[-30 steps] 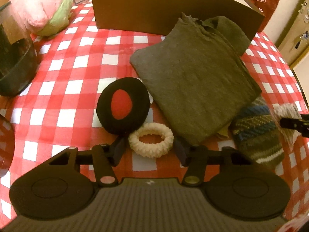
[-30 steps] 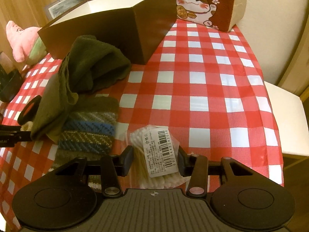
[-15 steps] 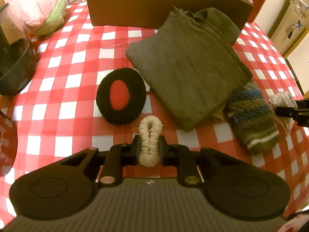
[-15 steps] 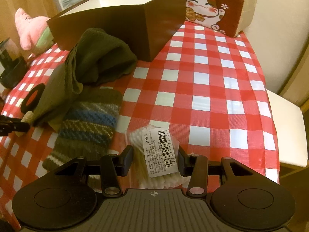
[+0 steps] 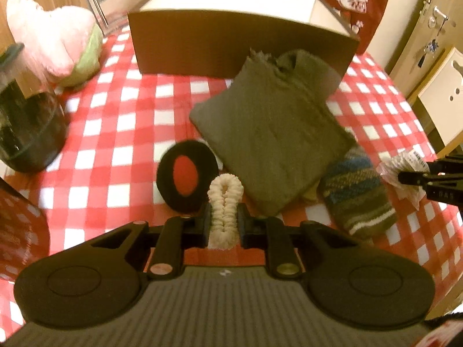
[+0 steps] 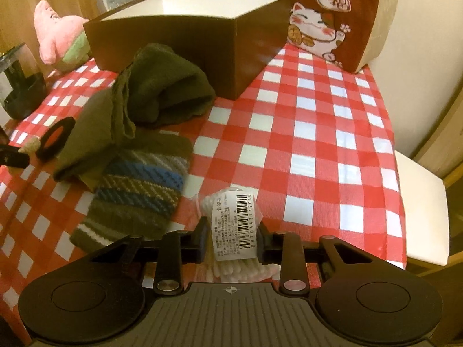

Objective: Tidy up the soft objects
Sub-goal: 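Carry the hair tie and swab bag into the brown box and open both tools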

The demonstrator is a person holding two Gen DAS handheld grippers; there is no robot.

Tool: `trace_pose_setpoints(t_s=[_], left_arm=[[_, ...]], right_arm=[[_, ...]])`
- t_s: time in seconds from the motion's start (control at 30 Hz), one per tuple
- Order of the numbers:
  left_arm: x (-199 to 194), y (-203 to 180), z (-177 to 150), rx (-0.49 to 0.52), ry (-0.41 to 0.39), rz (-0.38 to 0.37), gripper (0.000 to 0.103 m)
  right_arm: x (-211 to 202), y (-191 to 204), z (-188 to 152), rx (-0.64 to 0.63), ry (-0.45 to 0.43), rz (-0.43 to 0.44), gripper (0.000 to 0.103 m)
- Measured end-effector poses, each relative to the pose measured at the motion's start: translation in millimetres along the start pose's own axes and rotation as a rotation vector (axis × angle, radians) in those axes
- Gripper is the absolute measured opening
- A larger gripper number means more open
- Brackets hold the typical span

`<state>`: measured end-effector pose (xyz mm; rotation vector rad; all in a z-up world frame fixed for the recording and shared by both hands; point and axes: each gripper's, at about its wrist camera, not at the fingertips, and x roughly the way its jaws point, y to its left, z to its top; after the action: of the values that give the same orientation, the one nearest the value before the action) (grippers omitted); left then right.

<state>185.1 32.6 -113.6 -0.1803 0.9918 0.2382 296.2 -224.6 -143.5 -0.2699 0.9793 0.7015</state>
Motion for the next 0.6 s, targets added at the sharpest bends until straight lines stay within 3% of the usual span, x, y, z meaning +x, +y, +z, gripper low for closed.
trace_pose_setpoints(t_s=[0.6], left_arm=[[-40, 22, 56, -0.001, -0.175, 0.014, 0.017]], right_arm=[[-61, 8, 69, 0.079, -0.203, 0.062, 0.032]])
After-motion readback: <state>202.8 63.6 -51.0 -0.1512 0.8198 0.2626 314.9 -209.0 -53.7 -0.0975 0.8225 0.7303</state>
